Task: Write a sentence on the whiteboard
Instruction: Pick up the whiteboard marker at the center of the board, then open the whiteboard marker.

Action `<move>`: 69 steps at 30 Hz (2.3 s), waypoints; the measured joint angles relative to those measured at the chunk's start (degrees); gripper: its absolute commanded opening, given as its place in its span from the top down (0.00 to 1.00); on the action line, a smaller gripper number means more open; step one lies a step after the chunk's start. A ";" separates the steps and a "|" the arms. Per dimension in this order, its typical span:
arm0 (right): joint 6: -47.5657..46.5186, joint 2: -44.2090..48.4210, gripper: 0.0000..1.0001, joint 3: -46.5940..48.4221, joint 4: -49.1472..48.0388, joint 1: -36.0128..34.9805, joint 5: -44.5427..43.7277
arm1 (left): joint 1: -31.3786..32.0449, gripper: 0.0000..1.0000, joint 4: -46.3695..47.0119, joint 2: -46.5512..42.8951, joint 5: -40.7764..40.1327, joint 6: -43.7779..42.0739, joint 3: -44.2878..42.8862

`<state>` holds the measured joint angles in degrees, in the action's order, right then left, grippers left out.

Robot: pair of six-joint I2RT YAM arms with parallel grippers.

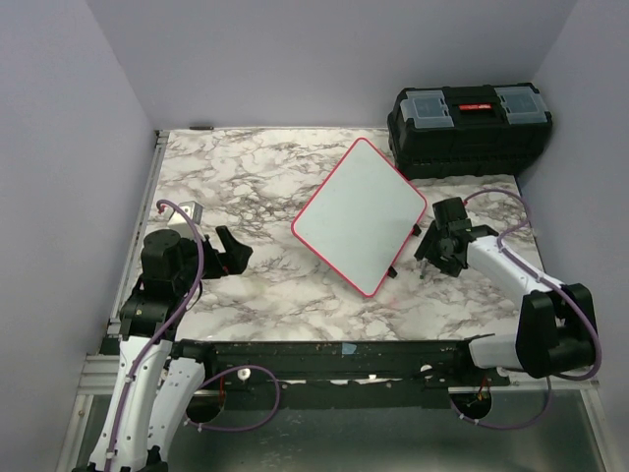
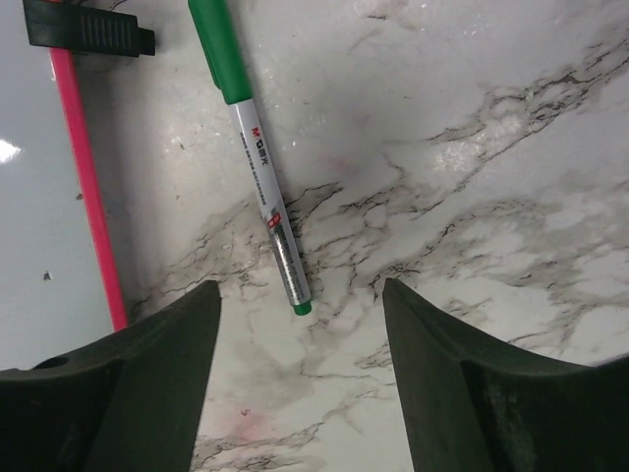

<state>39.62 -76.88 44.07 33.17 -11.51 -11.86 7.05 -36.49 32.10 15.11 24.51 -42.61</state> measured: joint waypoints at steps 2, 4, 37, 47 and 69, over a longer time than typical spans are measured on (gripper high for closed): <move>-0.59 -1.36 0.41 0.02 -0.59 0.00 -0.61 | 0.33 0.03 -0.07 0.00 -0.26 0.00 0.00; -0.96 -3.10 0.46 0.26 -0.83 0.00 -1.18 | 0.66 0.03 -0.09 -0.02 -0.55 0.00 0.00; -6.73 -5.35 0.99 8.59 1.68 0.00 -3.04 | 1.99 0.03 -0.09 0.04 -1.57 -0.04 0.00; -12.17 8.07 0.99 17.11 1.36 -0.44 17.18 | 2.08 0.11 1.31 -3.61 6.64 0.02 0.31; -19.93 7.56 0.99 24.11 -7.23 -22.77 42.29 | 2.25 0.35 11.85 5.88 29.16 11.65 -6.91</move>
<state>19.68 -69.32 68.18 25.93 -34.28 30.44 9.30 -24.64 37.98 44.27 36.16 -49.52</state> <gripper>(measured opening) 0.026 0.622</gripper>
